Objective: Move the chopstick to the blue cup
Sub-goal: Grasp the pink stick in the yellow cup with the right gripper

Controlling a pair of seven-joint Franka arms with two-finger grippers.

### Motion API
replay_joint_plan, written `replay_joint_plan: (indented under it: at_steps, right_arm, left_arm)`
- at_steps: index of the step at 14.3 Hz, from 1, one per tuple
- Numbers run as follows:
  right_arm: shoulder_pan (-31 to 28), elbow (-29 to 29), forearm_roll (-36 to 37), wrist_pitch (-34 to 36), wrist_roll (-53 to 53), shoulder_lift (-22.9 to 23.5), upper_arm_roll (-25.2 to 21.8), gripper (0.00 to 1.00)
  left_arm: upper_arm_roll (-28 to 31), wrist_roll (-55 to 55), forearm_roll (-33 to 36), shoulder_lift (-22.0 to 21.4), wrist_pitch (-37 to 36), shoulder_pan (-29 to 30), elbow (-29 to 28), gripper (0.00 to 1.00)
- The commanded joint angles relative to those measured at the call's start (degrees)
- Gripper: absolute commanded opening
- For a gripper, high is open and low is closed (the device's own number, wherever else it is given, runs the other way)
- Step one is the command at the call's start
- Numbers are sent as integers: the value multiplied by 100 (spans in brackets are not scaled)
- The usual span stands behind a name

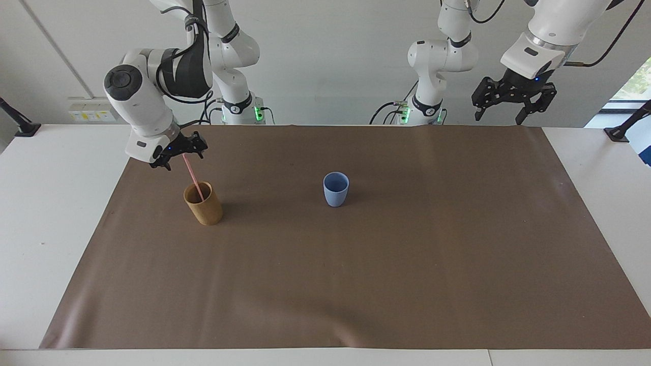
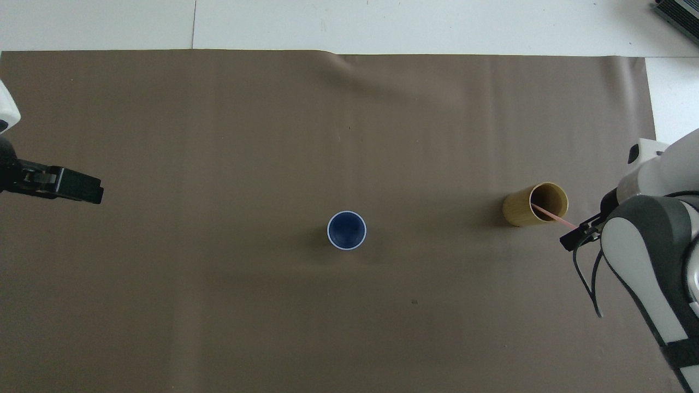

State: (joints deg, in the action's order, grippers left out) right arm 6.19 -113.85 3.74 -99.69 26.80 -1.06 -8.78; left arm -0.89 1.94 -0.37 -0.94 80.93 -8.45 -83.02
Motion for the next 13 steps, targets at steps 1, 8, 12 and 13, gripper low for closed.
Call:
replay_joint_plan:
  at_steps: [1, 8, 12, 13]
  right_arm:
    - [-13, -181, 162, -103, 124, -87, 17, 68]
    - [5, -94, 285, -42, -95, -8, 17, 0]
    - [5, 449, 285, 501, -96, 238, 35, 0]
    - [5, 599, 285, 694, -96, 238, 35, 0]
  left_arm:
    - [-60, 79, -51, -3, -147, 115, 93, 100]
    - [-60, 79, -60, -64, -147, 115, -21, 100]
    - [-60, 79, -51, -73, -147, 115, -30, 100]
    - [-60, 79, -60, -73, -147, 115, -39, 100]
